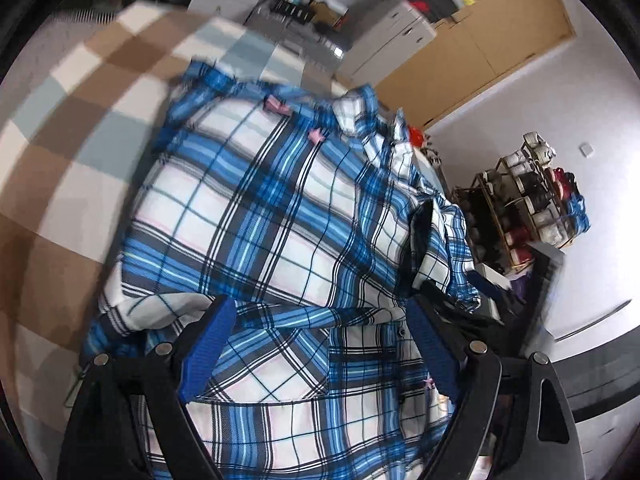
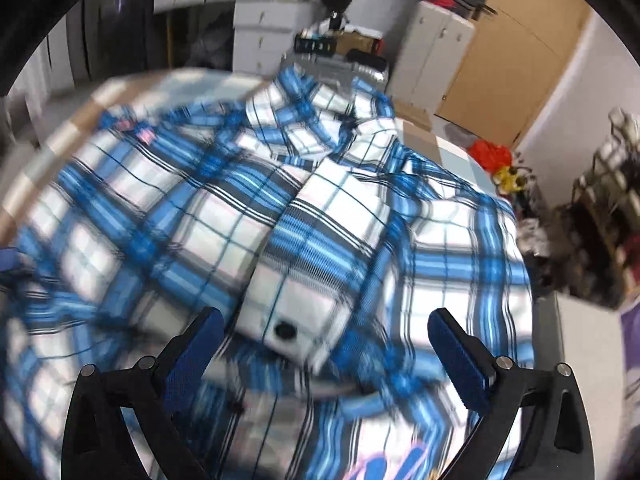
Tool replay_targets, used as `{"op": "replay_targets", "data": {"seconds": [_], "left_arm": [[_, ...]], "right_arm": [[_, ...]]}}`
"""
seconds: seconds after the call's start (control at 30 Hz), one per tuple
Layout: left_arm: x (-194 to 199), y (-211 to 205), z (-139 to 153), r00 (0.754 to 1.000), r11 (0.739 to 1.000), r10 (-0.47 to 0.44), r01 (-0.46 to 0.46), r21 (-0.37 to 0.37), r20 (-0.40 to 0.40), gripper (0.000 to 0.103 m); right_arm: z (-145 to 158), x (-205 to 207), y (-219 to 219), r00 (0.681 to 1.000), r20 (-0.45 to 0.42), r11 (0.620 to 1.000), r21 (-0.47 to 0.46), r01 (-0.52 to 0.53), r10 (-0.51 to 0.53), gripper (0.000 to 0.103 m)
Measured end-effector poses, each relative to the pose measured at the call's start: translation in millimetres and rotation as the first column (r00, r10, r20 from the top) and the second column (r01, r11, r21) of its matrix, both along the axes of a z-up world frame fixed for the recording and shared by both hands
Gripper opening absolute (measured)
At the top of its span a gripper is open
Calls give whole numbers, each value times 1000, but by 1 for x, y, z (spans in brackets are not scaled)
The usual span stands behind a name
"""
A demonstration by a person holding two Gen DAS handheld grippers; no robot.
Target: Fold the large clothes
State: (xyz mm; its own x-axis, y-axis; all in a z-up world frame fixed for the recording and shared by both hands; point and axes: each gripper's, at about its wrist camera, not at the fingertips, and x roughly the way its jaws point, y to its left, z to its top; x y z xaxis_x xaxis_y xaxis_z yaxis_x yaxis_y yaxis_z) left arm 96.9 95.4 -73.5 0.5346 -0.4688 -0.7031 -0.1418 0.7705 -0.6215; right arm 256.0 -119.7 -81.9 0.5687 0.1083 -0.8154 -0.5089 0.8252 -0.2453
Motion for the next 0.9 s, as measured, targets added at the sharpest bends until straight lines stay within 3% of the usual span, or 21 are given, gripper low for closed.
{"op": "replay_targets", "data": {"seconds": [0.07,0.17,0.23,0.3,0.33,0.43,0.5,0.57,0.7,0.83,0.9], "left_arm": [[6,2,-7,1000,1000,1,-1,10,-19,84],[15,1,-13,999,1000,5,-4,27,-40,84],[15,5,-13,999,1000,8,-7,19,-41,84],[18,2,-12,1000,1000,7,-6,28,-30,84],[20,0,-11,1000,999,12,-11,40,-20,84],[23,-1,-10,1000,999,15,-15,44,-15,84],[23,0,-11,1000,999,12,-11,43,-18,84],[23,1,-11,1000,998,7,-6,57,-16,84],[25,1,-15,1000,998,12,-10,68,-24,84],[24,2,-18,999,999,11,-9,51,-42,84],[25,1,-20,999,998,9,-6,62,-44,84]], "right_arm": [[-11,11,9,1000,-2,999,-40,15,-16,98],[-19,23,12,1000,-6,998,-61,26,-26,69],[-15,29,5,998,-15,998,-25,57,-58,38],[-7,37,-10,994,-40,993,62,104,-102,21],[-1,42,-23,989,-68,983,124,136,-128,18],[16,53,-66,973,-157,916,339,217,-172,15],[21,61,-101,948,-237,837,456,303,-213,14],[17,64,-135,916,-309,771,507,386,-256,14],[-2,60,-181,883,-349,729,509,459,-312,14],[-22,52,-201,854,-412,723,478,498,-316,16],[-22,48,-203,858,-412,715,496,493,-305,19]]}}
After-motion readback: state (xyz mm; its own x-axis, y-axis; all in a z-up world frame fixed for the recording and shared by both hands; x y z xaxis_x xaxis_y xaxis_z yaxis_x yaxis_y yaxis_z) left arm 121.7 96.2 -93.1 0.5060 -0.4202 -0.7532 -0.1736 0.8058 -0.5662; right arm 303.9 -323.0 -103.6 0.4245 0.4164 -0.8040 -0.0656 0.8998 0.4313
